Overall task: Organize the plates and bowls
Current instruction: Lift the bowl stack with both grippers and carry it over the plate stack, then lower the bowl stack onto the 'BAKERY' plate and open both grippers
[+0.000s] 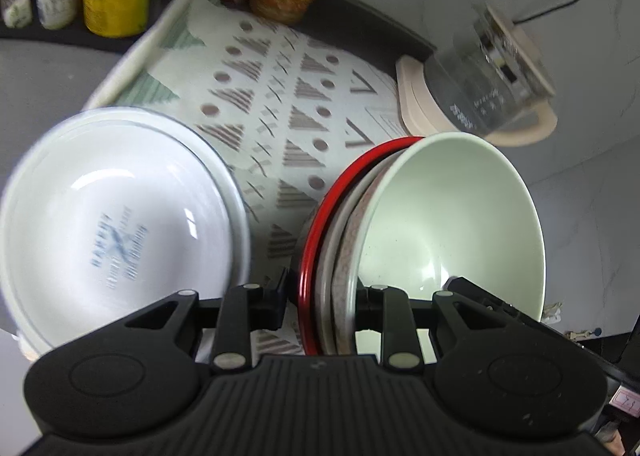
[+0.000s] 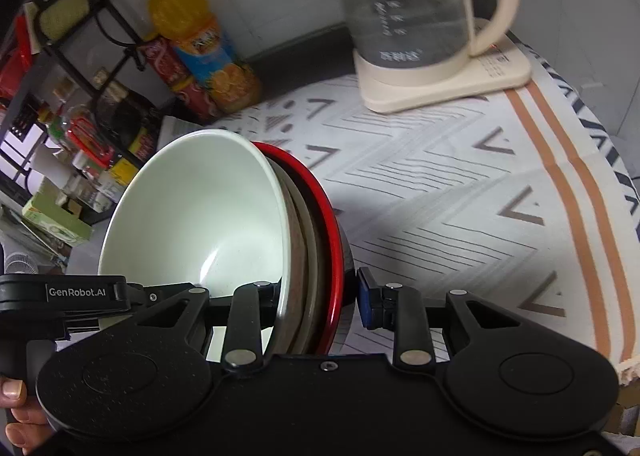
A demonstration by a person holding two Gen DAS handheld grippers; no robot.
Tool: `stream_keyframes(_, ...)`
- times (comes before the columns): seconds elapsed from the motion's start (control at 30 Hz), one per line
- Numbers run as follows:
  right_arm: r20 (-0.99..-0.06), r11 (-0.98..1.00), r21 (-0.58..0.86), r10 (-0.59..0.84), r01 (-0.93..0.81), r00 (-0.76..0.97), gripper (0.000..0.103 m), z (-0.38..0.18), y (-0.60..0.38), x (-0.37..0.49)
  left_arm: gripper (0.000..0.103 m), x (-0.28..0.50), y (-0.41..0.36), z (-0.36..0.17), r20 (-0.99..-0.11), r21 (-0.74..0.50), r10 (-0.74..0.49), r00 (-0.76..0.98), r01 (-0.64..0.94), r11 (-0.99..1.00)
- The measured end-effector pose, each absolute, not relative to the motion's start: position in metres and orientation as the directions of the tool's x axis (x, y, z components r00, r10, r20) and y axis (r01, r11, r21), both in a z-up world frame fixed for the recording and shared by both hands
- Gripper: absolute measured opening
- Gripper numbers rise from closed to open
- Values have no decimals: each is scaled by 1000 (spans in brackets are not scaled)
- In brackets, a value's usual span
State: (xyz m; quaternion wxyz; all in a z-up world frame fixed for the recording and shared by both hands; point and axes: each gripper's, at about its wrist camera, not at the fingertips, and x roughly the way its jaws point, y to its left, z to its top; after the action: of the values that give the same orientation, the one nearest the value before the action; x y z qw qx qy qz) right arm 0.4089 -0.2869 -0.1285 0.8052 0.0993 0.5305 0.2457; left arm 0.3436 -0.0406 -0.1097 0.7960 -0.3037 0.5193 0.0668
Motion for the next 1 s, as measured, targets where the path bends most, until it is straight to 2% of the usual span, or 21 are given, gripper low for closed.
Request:
stream_keyframes(0.47,-777,826,437,546,-356,312,29,-104,-220,400,26,308,25,-92,-861,-416,-166,480,-478,774)
stream_keyframes(1.0,-799,817,423,541,-392,264,29,-114,-143,379,26,274,90,-105,-874,-406,-141,465,-539,738)
